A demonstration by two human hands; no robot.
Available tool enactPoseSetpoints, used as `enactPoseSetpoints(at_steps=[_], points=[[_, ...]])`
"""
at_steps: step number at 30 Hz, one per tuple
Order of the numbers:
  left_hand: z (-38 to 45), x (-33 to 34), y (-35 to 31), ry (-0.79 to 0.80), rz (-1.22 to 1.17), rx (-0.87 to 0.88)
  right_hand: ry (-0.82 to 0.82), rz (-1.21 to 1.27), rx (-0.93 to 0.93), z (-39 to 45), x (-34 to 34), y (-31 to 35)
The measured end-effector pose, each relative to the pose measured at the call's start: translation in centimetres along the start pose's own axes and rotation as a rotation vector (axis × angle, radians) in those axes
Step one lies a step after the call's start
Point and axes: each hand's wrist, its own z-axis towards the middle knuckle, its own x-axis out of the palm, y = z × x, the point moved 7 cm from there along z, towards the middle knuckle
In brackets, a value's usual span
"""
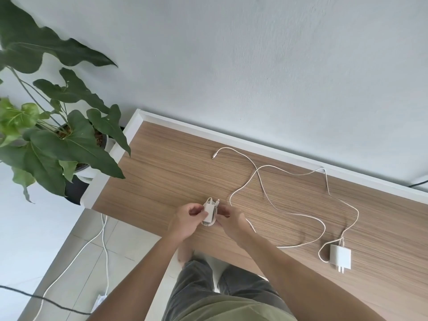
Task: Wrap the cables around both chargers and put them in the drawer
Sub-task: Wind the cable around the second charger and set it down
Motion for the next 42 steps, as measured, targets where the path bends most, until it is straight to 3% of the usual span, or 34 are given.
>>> enactPoseSetpoints(at_steps=[6,11,17,26,32,42], points=[[0.1,-1.6,-1.8,-0.049,0.14,0.038,-0.047,-0.034,-0.052,-2.3,-4.7,-3.1],[0.4,-0.5,-6.3,-0.057,0.186,0.14,-0.245,0.059,-0.086,-7.0,-12.0,-4.7],[-1.3,8.4,-13.7,0.108,0.375,0.373,-0.505,0.004,-0.134,-12.6,-20.5,-7.1],[-8.0,24.1,-20.2,0.333,0.707,0.725,-0.797,-0.077,0.124,-17.7,-28.7,-16.3],[-11.3,32.2,-19.8,0.603,0.9,0.78,-0.657,-0.137,0.29,-16.4,-28.8,-21.6],[-10.1,35.4,-17.1,0.609,1.129,0.722,-0.583,-0.146,0.393,-14.5,-27.3,-23.0]])
